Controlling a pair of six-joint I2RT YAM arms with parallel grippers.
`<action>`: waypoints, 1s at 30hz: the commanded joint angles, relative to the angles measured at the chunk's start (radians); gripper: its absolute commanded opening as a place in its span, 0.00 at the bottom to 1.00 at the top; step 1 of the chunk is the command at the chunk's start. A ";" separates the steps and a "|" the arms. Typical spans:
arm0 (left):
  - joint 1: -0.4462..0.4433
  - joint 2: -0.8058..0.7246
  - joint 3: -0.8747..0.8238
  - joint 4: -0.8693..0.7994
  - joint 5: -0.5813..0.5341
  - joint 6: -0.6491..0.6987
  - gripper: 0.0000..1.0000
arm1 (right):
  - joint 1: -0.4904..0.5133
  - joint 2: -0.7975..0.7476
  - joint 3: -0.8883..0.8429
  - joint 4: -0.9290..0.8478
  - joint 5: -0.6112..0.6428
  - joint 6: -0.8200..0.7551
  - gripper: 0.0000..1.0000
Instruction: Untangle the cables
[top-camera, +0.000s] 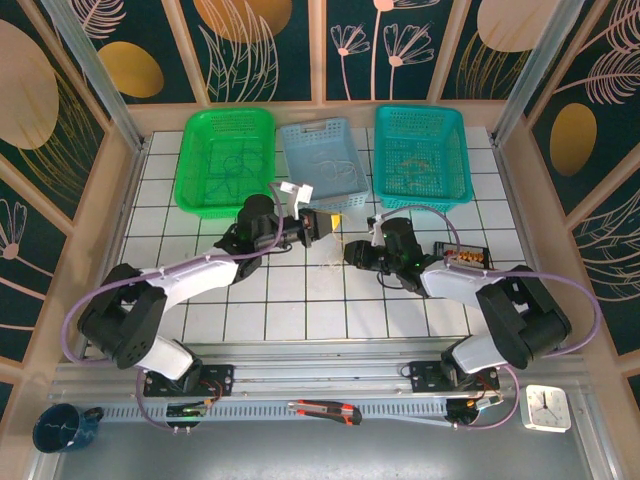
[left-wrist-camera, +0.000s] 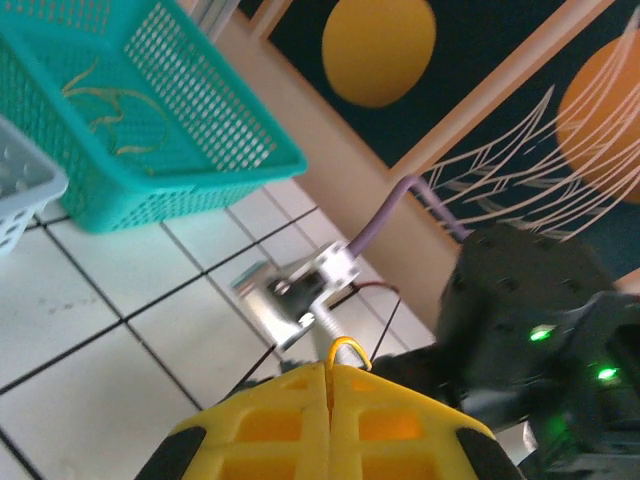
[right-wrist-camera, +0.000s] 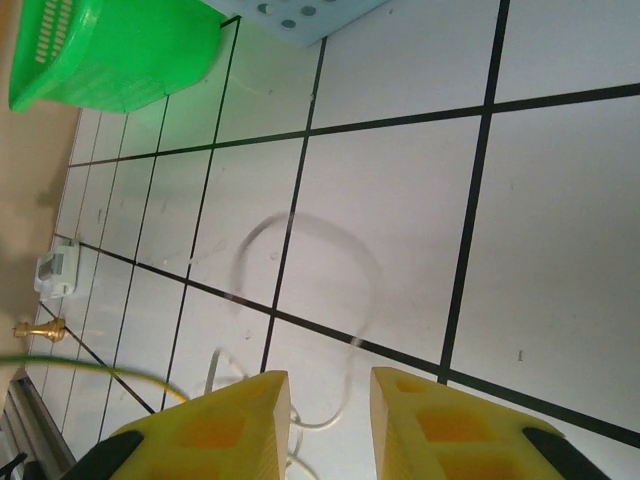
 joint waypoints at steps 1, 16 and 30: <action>-0.004 -0.053 -0.014 0.119 -0.006 -0.052 0.00 | -0.004 0.014 -0.014 0.055 0.022 0.019 0.28; -0.005 -0.150 -0.057 0.187 -0.101 -0.064 0.00 | -0.005 -0.007 -0.007 0.007 0.048 -0.001 0.28; -0.004 -0.141 -0.053 0.185 -0.096 -0.072 0.00 | -0.005 -0.269 0.010 -0.118 0.098 -0.049 0.57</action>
